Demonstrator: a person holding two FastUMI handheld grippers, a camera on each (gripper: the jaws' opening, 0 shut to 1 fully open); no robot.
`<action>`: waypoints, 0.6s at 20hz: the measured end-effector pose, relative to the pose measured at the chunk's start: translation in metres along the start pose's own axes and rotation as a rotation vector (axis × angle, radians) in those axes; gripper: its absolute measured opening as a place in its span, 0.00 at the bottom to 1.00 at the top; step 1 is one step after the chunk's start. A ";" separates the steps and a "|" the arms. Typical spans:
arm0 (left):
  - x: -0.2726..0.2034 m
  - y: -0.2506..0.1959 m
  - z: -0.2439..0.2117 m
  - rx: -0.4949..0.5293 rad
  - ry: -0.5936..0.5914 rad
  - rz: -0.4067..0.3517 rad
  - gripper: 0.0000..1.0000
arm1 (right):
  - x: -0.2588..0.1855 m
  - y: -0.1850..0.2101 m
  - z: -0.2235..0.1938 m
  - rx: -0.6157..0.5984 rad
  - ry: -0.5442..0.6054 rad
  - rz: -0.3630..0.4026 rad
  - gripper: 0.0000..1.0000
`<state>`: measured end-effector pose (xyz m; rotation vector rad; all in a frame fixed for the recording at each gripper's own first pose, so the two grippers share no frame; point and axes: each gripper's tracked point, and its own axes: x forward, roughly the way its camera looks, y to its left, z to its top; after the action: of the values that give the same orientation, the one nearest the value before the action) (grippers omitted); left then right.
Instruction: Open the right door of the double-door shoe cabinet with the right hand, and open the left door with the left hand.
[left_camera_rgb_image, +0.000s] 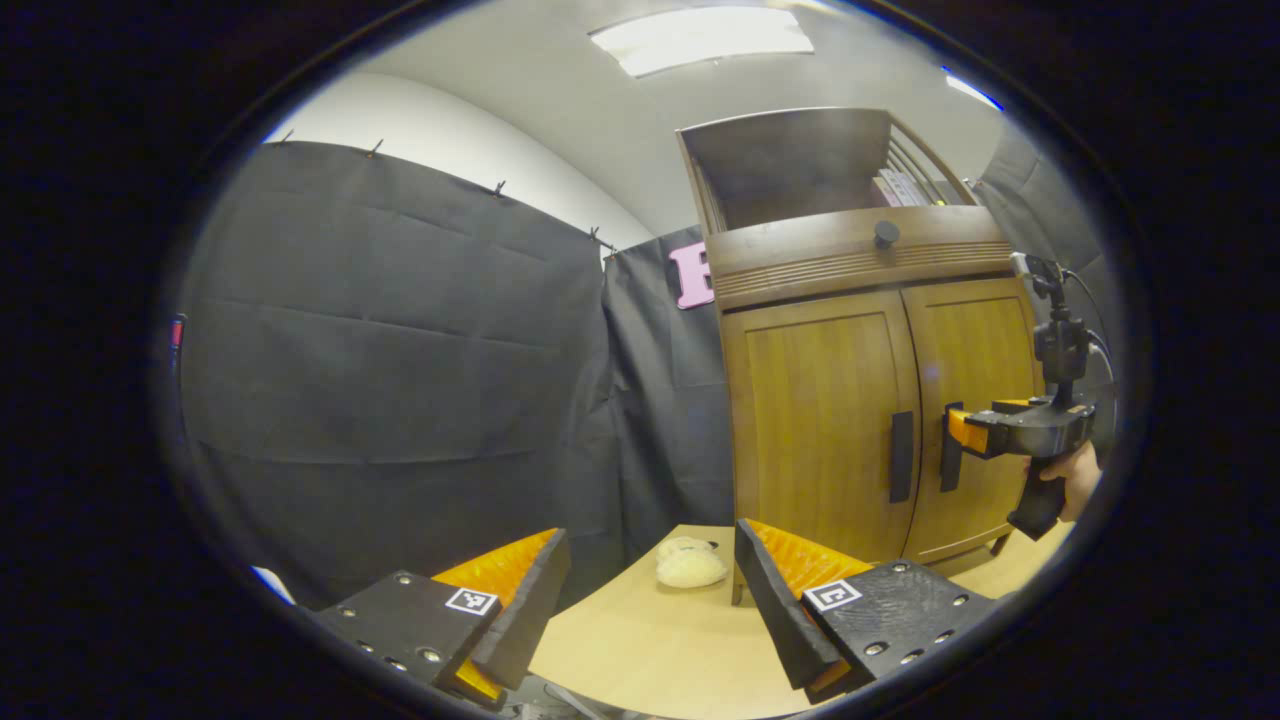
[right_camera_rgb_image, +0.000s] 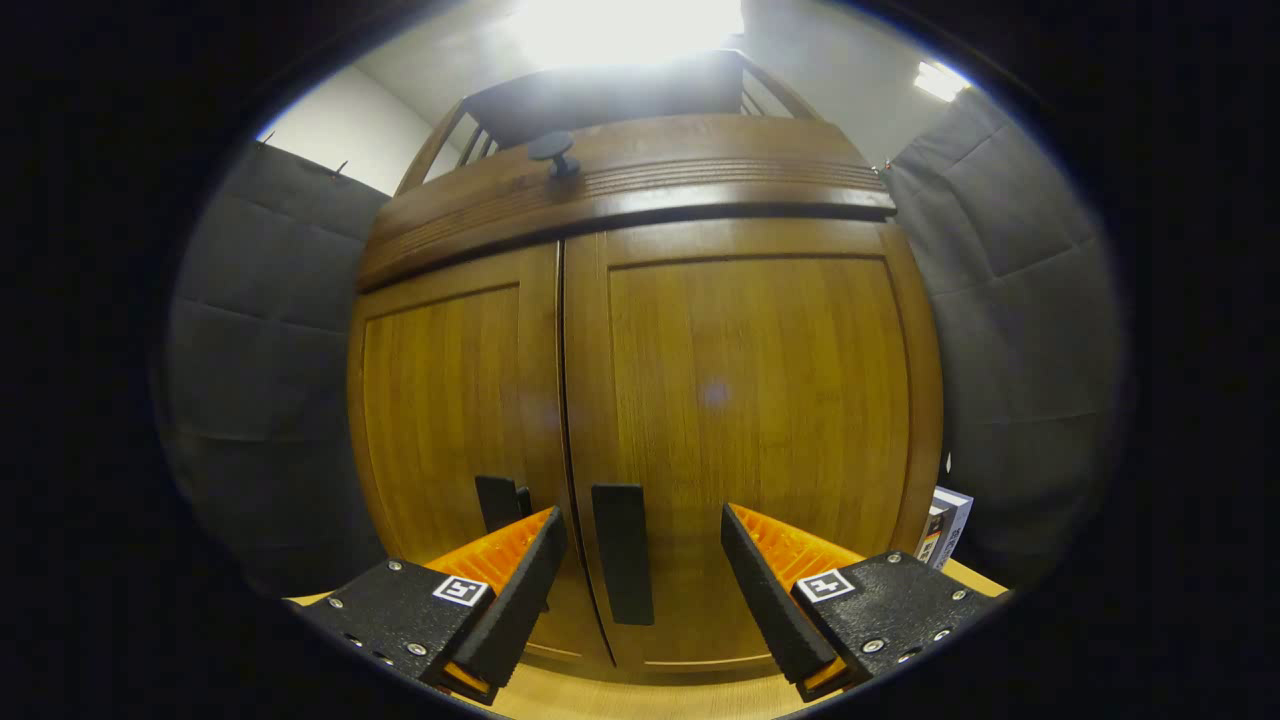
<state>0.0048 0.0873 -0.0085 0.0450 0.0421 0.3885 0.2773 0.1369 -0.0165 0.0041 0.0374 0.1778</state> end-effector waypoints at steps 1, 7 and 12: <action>-0.001 0.001 0.000 -0.002 0.006 0.007 0.95 | 0.004 0.002 -0.006 -0.005 0.015 0.003 0.96; -0.004 0.005 -0.005 0.010 0.039 0.027 1.00 | 0.026 0.002 -0.033 -0.020 0.061 0.019 0.88; -0.005 0.007 -0.006 0.019 0.052 0.036 1.00 | 0.039 0.008 -0.042 -0.013 0.086 0.030 0.72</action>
<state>-0.0030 0.0924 -0.0141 0.0541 0.0962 0.4255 0.3122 0.1519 -0.0595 -0.0156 0.1225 0.2081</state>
